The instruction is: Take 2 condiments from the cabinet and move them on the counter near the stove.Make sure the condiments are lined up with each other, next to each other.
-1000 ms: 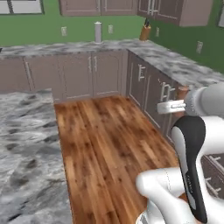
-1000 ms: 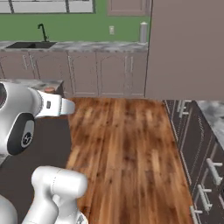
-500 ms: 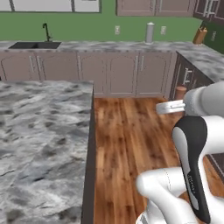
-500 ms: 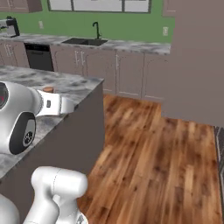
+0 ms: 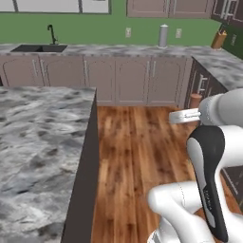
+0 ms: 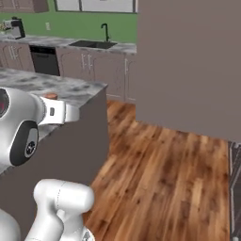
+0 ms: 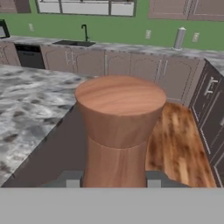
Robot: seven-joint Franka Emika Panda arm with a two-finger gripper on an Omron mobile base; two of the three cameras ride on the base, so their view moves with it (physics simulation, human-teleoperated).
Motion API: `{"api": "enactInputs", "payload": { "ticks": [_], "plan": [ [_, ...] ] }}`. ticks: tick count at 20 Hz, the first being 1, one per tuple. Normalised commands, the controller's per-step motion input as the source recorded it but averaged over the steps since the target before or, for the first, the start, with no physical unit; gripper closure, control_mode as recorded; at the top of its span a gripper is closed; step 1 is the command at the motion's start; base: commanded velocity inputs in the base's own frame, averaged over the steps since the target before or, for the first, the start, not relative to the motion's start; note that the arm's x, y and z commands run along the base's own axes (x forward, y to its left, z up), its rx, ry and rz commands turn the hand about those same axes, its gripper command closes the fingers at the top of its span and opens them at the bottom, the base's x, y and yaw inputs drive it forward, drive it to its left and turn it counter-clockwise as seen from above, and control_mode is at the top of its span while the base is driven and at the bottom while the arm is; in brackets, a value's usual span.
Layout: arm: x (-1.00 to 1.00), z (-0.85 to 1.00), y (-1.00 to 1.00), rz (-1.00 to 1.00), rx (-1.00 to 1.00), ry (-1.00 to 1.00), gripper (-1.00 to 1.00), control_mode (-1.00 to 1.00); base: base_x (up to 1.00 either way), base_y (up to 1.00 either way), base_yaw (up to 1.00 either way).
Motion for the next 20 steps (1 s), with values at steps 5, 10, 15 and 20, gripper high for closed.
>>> {"api": "enactInputs", "payload": {
  "ticks": [5, 10, 15, 20],
  "plan": [
    [0.0, 0.0, 0.0, 0.0, 0.0, 0.0, 1.0, 1.0, 0.5, -0.39, 0.07],
    [0.0, 0.0, 0.0, 0.0, 0.0, 0.0, 1.0, 1.0, 0.83, 0.0, 0.02],
    [0.0, 0.0, 0.0, 0.0, 0.0, 0.0, 1.0, 1.0, 0.73, -0.14, 0.0],
    [0.0, 0.0, 0.0, 0.0, 0.0, 0.0, 1.0, 1.0, 0.86, -0.11, 0.01]
  ]
}}
